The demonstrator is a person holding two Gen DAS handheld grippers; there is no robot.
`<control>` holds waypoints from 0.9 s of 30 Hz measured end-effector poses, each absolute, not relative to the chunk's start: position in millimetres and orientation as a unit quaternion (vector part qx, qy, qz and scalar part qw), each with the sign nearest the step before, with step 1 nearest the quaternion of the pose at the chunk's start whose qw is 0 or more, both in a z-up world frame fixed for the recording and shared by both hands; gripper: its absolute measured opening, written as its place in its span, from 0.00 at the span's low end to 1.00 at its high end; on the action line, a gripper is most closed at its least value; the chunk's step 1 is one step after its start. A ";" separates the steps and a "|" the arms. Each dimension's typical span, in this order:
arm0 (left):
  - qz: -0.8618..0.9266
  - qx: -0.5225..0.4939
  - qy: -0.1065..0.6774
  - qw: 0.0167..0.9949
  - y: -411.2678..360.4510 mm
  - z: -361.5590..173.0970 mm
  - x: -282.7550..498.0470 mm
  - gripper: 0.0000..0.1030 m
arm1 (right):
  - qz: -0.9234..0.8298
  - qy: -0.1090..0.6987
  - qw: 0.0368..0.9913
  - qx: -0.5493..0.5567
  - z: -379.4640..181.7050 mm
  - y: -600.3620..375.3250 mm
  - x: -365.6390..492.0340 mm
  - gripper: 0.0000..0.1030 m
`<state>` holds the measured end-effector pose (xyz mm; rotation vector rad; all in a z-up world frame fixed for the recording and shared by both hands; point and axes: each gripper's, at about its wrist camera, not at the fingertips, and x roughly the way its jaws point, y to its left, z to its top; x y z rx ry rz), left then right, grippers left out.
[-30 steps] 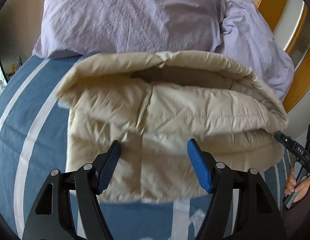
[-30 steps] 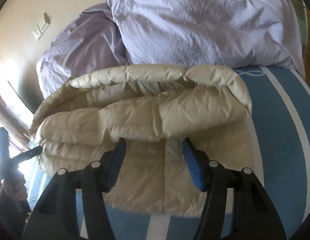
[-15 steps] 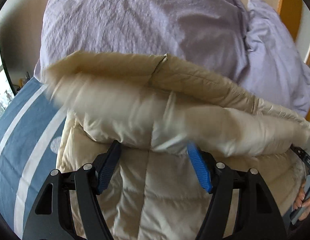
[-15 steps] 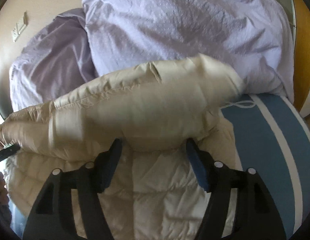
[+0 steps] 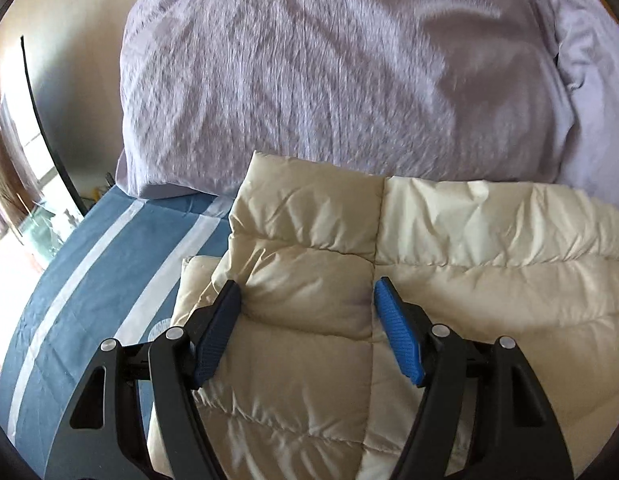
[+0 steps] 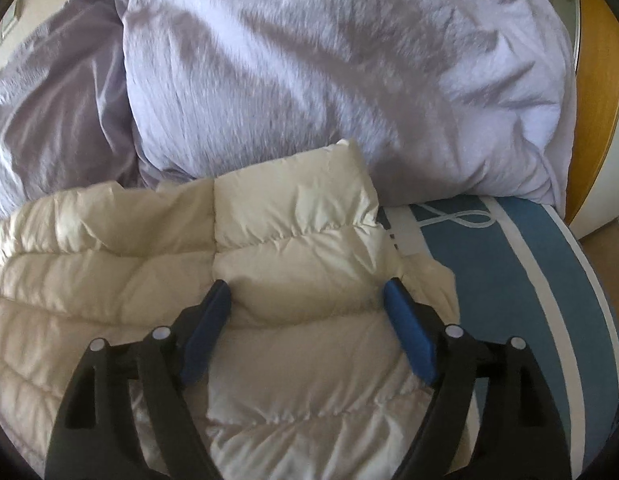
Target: Fold large clothes
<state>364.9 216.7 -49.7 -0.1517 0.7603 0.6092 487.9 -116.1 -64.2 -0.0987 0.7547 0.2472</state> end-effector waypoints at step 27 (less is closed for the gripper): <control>0.291 -0.092 0.407 0.861 244.1 -70.1 392.7 0.75 | 0.049 0.415 0.907 -0.042 -77.3 -122.7 520.5 0.90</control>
